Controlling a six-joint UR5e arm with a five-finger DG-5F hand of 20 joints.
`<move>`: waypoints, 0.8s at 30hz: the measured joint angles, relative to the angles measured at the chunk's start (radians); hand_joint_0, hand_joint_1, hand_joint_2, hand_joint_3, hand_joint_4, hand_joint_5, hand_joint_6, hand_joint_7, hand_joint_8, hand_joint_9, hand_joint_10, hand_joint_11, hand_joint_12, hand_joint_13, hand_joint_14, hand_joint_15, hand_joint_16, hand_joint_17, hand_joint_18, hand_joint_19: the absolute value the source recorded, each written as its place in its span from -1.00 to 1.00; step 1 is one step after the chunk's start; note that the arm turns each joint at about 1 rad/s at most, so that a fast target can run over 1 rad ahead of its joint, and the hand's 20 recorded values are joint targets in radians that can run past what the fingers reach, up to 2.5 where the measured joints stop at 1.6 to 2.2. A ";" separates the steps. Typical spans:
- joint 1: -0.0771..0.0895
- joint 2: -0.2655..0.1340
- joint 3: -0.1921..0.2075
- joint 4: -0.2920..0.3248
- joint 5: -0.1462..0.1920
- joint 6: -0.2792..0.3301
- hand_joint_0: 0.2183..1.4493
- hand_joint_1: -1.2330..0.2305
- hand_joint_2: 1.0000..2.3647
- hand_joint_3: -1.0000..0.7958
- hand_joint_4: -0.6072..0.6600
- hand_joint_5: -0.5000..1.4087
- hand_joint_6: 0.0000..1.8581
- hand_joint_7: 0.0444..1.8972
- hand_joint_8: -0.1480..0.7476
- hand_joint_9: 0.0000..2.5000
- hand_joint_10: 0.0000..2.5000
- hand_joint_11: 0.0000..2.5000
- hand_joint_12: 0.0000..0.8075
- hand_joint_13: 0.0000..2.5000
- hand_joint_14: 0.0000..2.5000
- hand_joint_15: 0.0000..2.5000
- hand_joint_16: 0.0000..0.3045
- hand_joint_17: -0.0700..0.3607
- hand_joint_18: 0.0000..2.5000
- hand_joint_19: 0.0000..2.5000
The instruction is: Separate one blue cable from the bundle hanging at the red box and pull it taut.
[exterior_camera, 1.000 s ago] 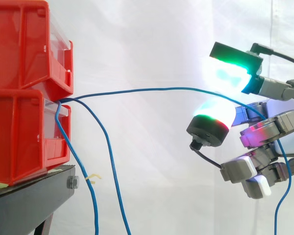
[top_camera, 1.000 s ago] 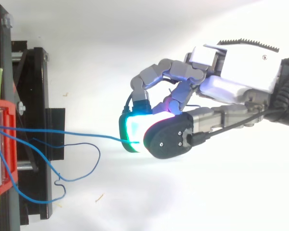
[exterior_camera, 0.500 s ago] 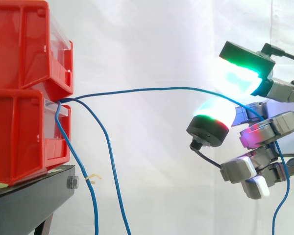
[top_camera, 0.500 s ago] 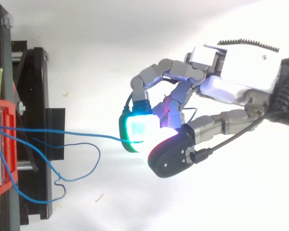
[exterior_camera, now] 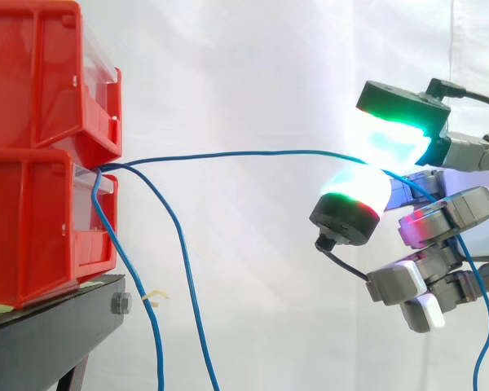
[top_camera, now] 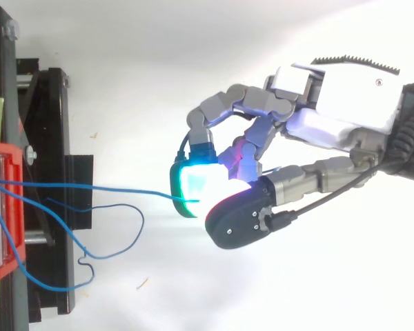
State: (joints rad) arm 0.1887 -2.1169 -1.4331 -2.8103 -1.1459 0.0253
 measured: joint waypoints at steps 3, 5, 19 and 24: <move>0.000 0.000 0.000 0.000 0.000 0.000 -0.36 -0.22 -0.97 0.01 0.03 -0.70 -0.03 0.28 -0.04 0.05 -0.62 0.62 -0.01 -0.23 -0.98 -0.15 -0.65 -0.12 -0.34 -0.32; 0.000 0.000 0.000 0.000 0.000 0.000 -0.35 -0.25 -0.97 0.07 0.01 -0.68 -0.03 0.30 -0.01 0.08 -0.65 0.62 0.01 -0.22 -0.98 -0.15 -0.64 -0.10 -0.32 -0.34; 0.000 0.000 -0.001 0.000 0.000 -0.001 -0.35 -0.23 -0.97 0.06 0.06 -0.68 -0.03 0.30 0.05 0.23 -0.42 0.59 0.01 -0.09 -0.98 -0.06 -0.63 -0.09 -0.27 -0.35; 0.001 0.000 -0.001 -0.001 0.000 -0.001 -0.35 -0.22 -0.97 0.05 0.02 -0.69 -0.02 0.29 0.01 0.16 -0.30 0.54 -0.01 -0.09 -0.98 -0.04 -0.64 -0.11 -0.28 -0.35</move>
State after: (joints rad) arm 0.1892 -2.1168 -1.4343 -2.8112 -1.1459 0.0246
